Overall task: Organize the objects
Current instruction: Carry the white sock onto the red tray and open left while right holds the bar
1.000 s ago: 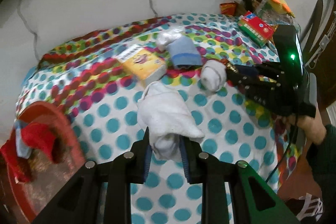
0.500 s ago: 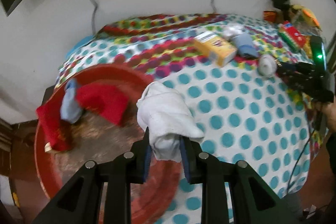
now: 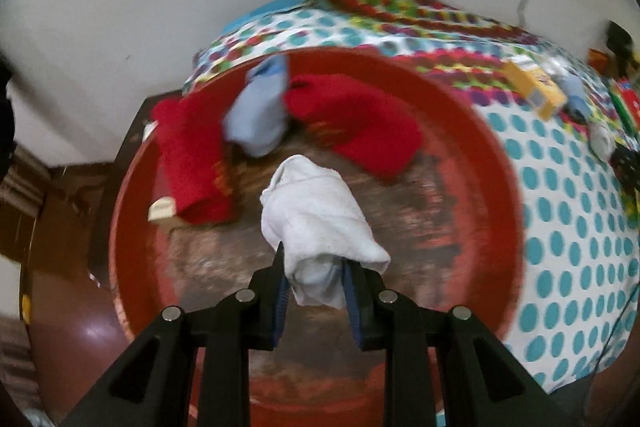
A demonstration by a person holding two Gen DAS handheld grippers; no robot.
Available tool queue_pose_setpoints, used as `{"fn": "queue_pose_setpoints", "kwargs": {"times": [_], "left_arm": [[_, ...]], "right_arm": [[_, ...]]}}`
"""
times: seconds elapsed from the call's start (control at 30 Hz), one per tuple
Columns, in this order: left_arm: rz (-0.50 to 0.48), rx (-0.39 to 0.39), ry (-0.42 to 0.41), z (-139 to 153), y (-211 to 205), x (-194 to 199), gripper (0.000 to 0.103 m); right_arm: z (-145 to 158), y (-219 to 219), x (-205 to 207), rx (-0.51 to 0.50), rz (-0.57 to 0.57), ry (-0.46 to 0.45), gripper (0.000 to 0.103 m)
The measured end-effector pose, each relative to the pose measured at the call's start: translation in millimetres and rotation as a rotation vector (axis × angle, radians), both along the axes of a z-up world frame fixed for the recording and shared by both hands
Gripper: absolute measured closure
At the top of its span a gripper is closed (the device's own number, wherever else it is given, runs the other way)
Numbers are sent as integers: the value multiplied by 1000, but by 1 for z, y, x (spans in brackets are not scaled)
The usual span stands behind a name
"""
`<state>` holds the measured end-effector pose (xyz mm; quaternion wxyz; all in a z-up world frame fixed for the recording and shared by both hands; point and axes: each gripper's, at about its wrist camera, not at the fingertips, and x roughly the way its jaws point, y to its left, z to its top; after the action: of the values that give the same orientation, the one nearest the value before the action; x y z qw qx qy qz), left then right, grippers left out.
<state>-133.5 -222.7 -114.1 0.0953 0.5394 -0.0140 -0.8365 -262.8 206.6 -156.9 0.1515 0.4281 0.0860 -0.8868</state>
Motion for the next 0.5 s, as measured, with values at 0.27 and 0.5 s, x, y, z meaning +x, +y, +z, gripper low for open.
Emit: {"fn": "queue_pose_setpoints", "kwargs": {"times": [0.27, 0.5], "left_arm": [[102, -14, -16, -9, -49, 11, 78], [148, 8, -24, -16, -71, 14, 78]], "right_arm": [[0, -1, 1, 1, -1, 1, 82], [-1, -1, 1, 2, -1, 2, 82]]}}
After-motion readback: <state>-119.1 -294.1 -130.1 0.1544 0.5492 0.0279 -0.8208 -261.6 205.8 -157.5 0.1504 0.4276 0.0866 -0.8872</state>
